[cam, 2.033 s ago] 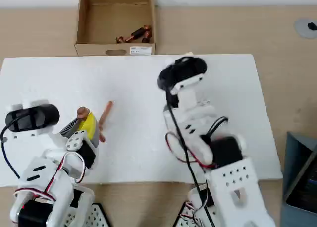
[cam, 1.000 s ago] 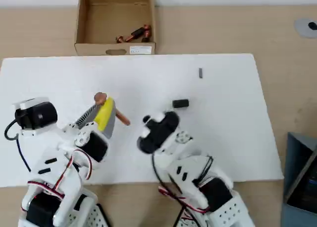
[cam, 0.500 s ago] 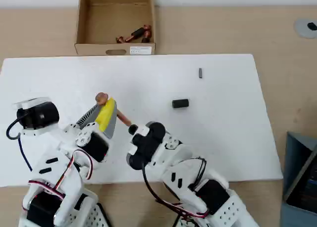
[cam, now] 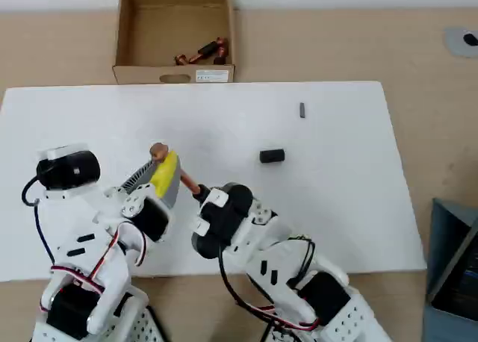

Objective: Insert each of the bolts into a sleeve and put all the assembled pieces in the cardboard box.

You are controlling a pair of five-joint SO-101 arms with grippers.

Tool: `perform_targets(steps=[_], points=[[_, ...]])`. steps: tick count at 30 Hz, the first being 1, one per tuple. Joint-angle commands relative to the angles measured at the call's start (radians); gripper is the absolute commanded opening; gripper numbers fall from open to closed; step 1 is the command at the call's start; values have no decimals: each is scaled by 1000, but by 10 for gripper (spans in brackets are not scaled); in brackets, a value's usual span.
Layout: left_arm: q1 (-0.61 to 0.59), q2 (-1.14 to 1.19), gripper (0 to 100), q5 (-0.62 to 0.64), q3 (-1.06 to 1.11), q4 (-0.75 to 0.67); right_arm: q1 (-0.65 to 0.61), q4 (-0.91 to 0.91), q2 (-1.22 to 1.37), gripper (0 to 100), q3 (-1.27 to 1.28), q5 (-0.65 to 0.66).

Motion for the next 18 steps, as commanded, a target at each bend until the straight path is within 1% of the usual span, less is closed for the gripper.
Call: perform_targets(steps=[1,7,11,13,18], points=[[8,-7,1,-2,-3,-20,-15,-28,-148,9,-84,6],[117,-7,1,2,20,-20,-18,-28,-147,9,-84,6],[127,-7,1,-3,43,-11,-18,-28,-148,9,-84,32],[138,-7,1,-28,38,35,-16,-28,-148,9,-84,38],[207,-7,1,-63,38,143,-15,-28,-148,9,-84,38]])
